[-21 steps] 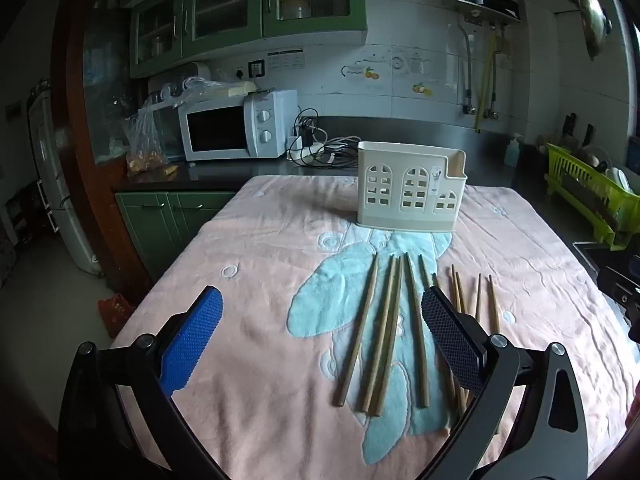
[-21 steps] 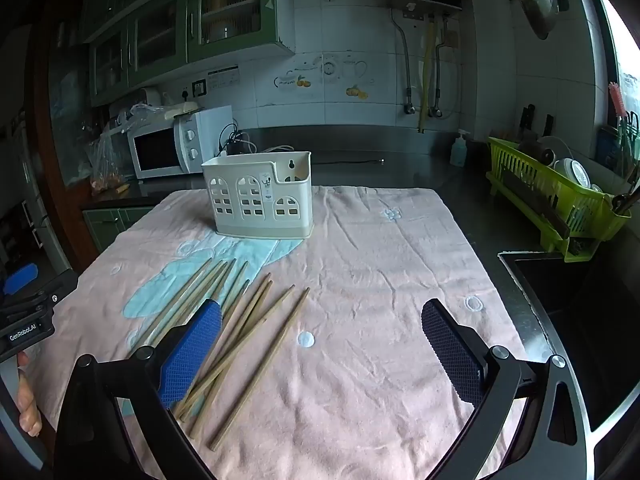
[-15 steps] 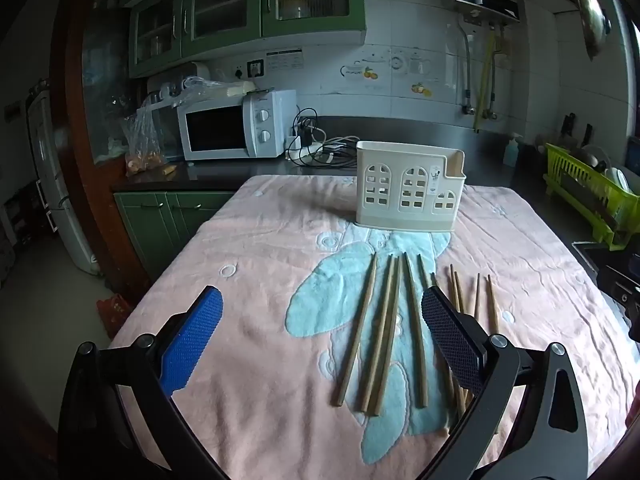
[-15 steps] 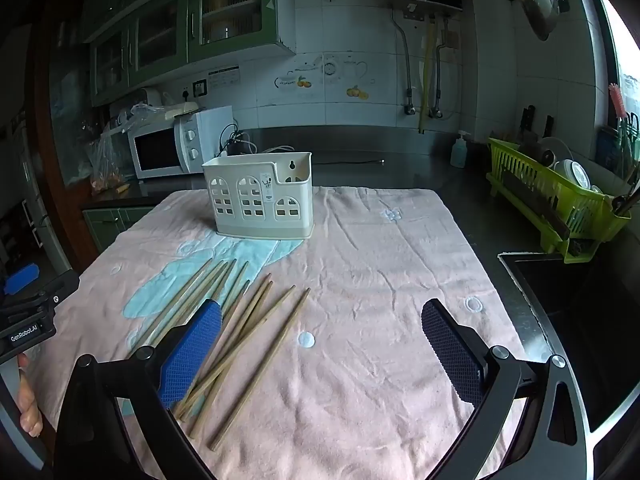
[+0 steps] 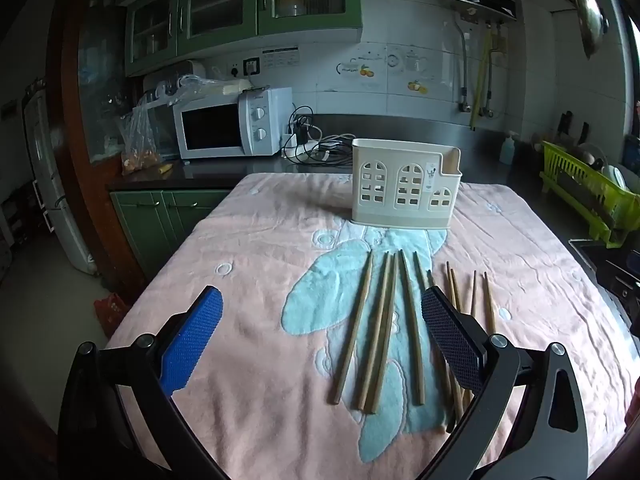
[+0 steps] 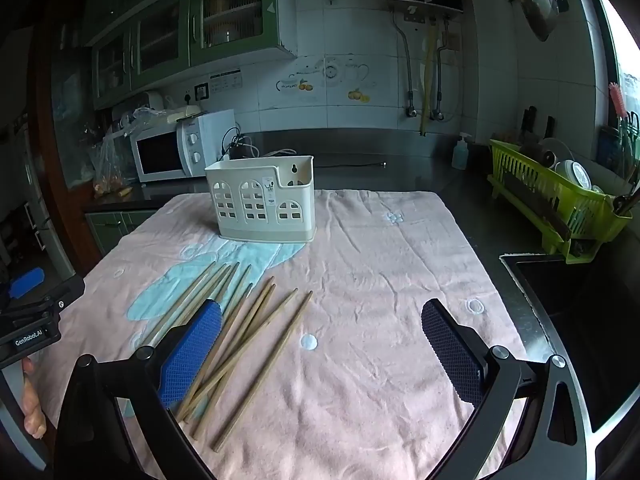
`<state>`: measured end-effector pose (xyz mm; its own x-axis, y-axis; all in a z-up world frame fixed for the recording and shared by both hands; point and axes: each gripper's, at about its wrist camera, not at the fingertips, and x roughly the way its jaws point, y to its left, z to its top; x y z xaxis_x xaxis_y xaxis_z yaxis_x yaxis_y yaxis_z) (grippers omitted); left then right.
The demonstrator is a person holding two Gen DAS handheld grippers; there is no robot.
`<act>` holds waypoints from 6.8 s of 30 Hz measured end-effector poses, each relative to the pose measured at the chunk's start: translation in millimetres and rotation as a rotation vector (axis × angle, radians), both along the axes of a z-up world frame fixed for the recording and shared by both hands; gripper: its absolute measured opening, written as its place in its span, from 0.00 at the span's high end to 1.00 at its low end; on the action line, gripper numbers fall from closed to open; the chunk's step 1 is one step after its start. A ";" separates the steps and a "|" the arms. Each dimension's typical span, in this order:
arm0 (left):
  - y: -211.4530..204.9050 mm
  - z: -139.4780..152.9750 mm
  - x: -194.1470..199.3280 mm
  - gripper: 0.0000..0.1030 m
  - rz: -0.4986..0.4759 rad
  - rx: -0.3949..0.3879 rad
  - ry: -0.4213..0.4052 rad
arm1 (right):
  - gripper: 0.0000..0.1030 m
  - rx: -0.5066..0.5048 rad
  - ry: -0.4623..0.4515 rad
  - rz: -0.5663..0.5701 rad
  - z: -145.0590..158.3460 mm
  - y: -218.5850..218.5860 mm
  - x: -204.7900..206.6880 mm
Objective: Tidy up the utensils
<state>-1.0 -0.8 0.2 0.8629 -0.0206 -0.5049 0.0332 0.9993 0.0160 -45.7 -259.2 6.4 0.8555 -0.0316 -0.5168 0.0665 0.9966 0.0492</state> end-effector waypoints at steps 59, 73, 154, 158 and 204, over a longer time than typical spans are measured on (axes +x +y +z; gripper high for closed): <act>-5.9 2.6 -6.8 0.05 -0.010 0.043 -0.034 | 0.06 -0.002 0.000 0.007 -0.7 4.3 -5.7; -6.9 0.1 -3.2 0.05 -0.035 0.020 -0.015 | 0.06 0.000 0.007 0.027 -3.6 6.2 -7.4; -15.2 -115.6 73.3 0.80 -0.217 0.039 0.353 | 0.58 -0.034 0.311 0.125 -108.6 53.2 8.6; -15.4 -115.7 71.8 0.80 -0.211 0.047 0.347 | 0.66 -0.024 0.345 0.127 -115.8 59.4 14.8; 2.0 -29.4 76.2 0.95 -0.222 -0.154 0.057 | 0.94 -0.034 -0.044 0.178 36.4 5.1 57.0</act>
